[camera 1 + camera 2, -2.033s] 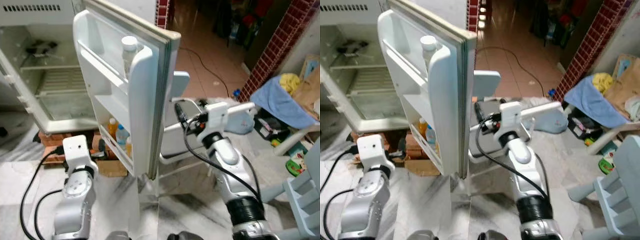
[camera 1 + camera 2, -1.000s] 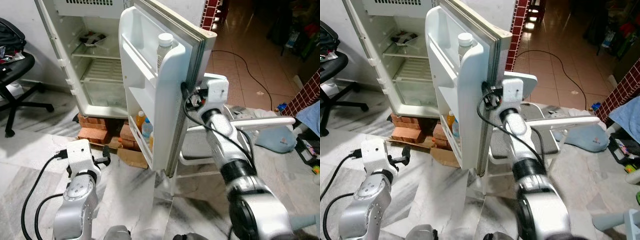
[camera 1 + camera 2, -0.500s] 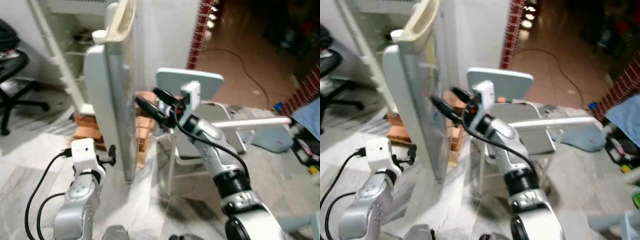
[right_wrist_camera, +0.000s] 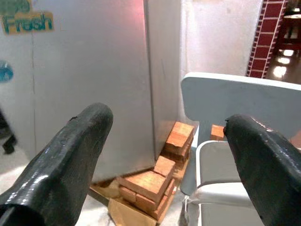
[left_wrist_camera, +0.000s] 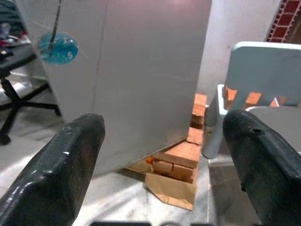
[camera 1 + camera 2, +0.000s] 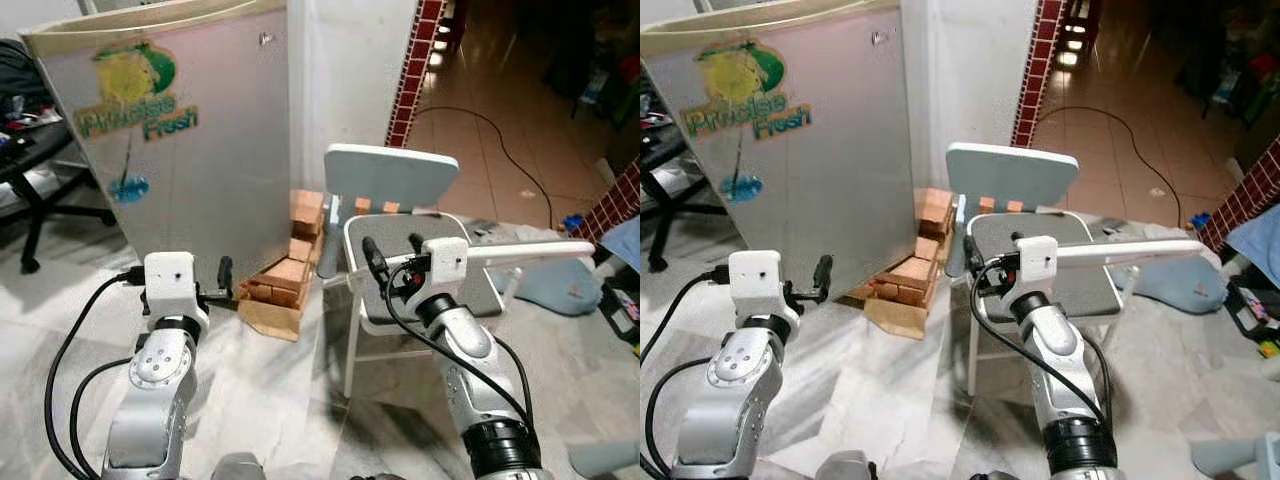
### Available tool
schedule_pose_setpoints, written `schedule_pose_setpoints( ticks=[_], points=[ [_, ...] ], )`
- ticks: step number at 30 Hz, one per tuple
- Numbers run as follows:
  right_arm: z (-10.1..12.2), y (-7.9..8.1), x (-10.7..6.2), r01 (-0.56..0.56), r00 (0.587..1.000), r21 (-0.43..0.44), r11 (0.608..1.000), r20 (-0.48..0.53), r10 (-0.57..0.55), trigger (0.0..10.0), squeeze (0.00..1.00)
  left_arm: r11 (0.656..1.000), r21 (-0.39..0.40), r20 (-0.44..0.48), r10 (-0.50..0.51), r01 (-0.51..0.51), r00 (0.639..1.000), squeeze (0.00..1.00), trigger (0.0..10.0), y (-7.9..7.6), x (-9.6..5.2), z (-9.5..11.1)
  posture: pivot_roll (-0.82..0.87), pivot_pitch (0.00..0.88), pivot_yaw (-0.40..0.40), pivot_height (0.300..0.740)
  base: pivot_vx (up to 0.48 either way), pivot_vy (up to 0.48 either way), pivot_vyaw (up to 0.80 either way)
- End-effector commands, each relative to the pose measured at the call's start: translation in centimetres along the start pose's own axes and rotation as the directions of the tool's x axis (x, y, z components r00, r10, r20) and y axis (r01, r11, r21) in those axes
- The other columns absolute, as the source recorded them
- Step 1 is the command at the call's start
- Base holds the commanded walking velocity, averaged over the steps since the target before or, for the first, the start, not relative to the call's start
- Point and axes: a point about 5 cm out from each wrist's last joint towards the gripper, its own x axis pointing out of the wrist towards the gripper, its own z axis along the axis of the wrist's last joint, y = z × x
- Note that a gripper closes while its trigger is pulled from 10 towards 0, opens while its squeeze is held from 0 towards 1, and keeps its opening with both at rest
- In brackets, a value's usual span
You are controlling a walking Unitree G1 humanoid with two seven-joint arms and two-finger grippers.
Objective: Restocking fridge
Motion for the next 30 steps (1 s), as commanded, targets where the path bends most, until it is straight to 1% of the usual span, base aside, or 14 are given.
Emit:
schedule_pose_setpoints(
  ticks=[1,7,9,12,15,24,30],
  points=[
    [0.5,0.0,0.0,0.018,1.0,-0.001,1.0,0.014,-0.018,10.0,0.0,1.0,0.024,-0.001,-0.007,0.007,1.0,0.0,10.0,0.2,-0.1,-0.3,0.18,0.0,-0.031,0.74,0.0,0.48,0.0],
    [0.7,0.1,0.2,0.052,0.999,-0.006,0.999,0.006,-0.052,10.0,0.0,0.999,0.009,-0.006,-0.035,0.035,0.999,0.0,10.0,-0.1,-0.5,-0.7,0.17,0.0,-0.03,0.74,0.0,0.48,-0.8],
    [0.7,-0.1,0.2,0.064,0.998,-0.016,0.998,0.008,-0.064,10.0,0.0,0.998,0.023,-0.003,-0.06,0.06,0.998,0.0,10.0,-0.4,-0.6,-0.8,0.17,0.0,-0.033,0.74,0.0,0.48,-0.8],
    [0.7,-0.2,0.2,0.072,0.997,-0.019,0.997,0.006,-0.072,10.0,0.0,0.998,0.02,0.009,-0.063,0.063,0.998,0.0,10.0,-0.6,-0.5,-0.8,0.17,0.0,-0.036,0.74,0.0,0.48,-0.8],
    [0.7,-0.3,0.3,0.076,0.997,-0.02,0.997,0.003,-0.076,10.0,0.0,0.997,0.018,0.026,-0.072,0.071,0.997,0.0,10.0,-1.0,-0.2,-0.3,0.16,0.0,-0.036,0.74,0.0,0.48,-0.8],
    [1.0,-0.8,0.5,0.095,0.995,-0.026,0.995,0.004,-0.095,10.0,0.0,0.997,0.018,0.042,-0.08,0.079,0.996,0.0,10.0,-1.1,0.1,0.0,0.16,0.0,-0.038,0.74,0.0,0.48,-0.8],
    [1.2,-0.8,0.7,0.098,0.995,-0.032,0.995,0.01,-0.097,10.0,0.0,0.996,0.02,0.055,-0.087,0.086,0.995,0.0,10.0,-1.3,0.4,0.1,0.15,0.0,-0.038,0.74,0.0,0.48,-0.8]
  ],
)
